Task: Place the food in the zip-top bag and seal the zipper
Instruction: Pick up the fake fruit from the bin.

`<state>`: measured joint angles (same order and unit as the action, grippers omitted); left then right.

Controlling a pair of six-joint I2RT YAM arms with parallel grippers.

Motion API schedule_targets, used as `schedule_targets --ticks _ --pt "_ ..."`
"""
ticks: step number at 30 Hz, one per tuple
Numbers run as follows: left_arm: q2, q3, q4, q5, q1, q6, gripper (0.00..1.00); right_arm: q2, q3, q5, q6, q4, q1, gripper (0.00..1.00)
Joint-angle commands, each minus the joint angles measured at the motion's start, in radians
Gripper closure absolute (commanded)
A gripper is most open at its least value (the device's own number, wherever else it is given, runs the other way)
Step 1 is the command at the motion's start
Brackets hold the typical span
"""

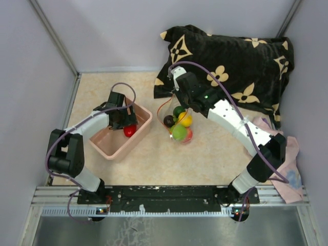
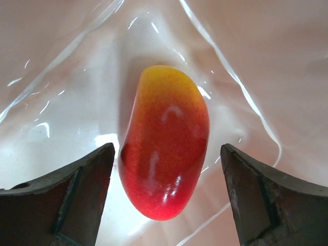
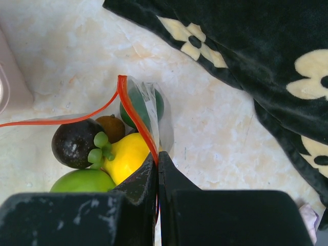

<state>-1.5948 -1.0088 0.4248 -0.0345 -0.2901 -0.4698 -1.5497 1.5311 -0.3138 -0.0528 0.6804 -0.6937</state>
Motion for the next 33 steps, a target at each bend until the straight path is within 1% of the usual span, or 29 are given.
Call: schedule_targets --ticks 1,5,9,12,15,18,21,24,30,33 --pt "0.041 -0.021 0.011 0.000 0.000 0.064 0.08 -0.017 0.031 -0.022 -0.021 -0.036 -0.003 1.00" --pt "0.077 0.001 -0.024 0.058 0.000 0.225 0.05 -0.038 0.062 -0.021 -0.027 -0.020 -0.003 1.00" --pt "0.080 -0.002 -0.053 0.086 0.002 0.400 0.04 -0.052 0.087 -0.023 -0.031 -0.006 -0.003 1.00" --pt "0.070 0.002 -0.108 0.126 0.008 0.497 0.04 -0.059 0.100 -0.025 -0.034 0.010 -0.003 1.00" --pt "0.030 -0.012 -0.127 0.171 0.009 0.499 0.04 -0.063 0.110 -0.038 -0.036 0.024 -0.003 1.00" --pt "-0.010 -0.017 -0.163 0.199 0.008 0.459 0.04 -0.064 0.113 -0.044 -0.036 0.029 -0.003 1.00" --pt "-0.044 -0.013 -0.193 0.188 0.009 0.434 0.04 -0.060 0.115 -0.058 -0.038 0.029 -0.003 1.00" --pt "-0.087 -0.029 -0.182 0.158 0.010 0.409 0.06 -0.046 0.116 -0.067 -0.038 0.020 -0.003 1.00" --pt "-0.123 -0.025 -0.214 0.131 0.010 0.380 0.08 -0.015 0.117 -0.038 -0.042 -0.001 -0.003 1.00" --pt "-0.151 -0.023 -0.224 0.127 0.009 0.361 0.12 -0.005 0.111 -0.035 -0.043 -0.012 -0.003 1.00"
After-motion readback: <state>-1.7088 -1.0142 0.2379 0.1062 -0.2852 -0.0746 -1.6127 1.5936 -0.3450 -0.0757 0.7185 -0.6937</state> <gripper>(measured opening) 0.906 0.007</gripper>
